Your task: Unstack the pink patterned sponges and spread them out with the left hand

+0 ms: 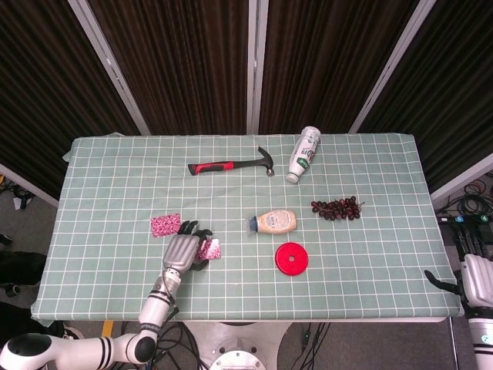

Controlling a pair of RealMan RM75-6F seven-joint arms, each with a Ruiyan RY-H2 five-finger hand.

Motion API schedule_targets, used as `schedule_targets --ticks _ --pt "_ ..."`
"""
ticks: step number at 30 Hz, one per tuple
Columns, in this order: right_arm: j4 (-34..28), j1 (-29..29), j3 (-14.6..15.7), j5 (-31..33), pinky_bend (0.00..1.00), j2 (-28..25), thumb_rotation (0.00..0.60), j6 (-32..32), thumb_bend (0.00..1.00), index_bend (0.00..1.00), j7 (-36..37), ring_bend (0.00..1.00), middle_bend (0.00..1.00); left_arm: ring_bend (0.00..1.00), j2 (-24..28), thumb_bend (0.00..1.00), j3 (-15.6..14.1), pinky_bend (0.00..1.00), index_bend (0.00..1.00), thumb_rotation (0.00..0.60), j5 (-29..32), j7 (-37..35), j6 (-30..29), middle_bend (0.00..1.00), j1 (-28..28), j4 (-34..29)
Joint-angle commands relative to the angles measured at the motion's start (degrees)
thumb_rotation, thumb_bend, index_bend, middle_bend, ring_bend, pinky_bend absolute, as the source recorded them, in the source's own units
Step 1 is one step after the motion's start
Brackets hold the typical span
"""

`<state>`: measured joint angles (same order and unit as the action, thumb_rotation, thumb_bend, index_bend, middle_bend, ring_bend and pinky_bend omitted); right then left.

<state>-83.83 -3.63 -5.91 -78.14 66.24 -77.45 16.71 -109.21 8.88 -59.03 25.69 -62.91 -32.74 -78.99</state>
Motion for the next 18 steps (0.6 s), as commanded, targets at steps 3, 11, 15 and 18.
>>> schedule_targets --ticks 3,11,15,18 --pt "0.1 0.1 0.0 0.0 0.0 0.0 0.6 -0.1 0.09 0.0 0.1 0.0 0.0 0.07 -0.2 0.26 0.4 0.02 0.27 0.6 0.4 -0.2 0.1 0.35 0.1 0.2" --pt "0.1 -0.1 -0.1 0.2 0.0 0.0 0.6 0.3 0.09 0.0 0.1 0.0 0.0 0.08 -0.1 0.27 0.6 0.02 0.27 0.6 -0.2 -0.7 -0.2 0.37 0.2 0.5" --pt "0.1 -0.1 0.0 0.2 0.0 0.1 0.6 0.4 0.09 0.0 0.1 0.0 0.0 0.09 -0.2 0.27 0.5 0.02 0.28 0.6 -0.6 -1.0 -0.4 0.38 0.3 0.5" --pt "0.1 0.0 -0.1 0.3 0.0 0.0 0.6 0.3 0.09 0.0 0.1 0.0 0.0 0.09 -0.1 0.28 0.5 0.02 0.28 0.6 -0.8 -1.1 -0.4 0.38 0.4 0.5"
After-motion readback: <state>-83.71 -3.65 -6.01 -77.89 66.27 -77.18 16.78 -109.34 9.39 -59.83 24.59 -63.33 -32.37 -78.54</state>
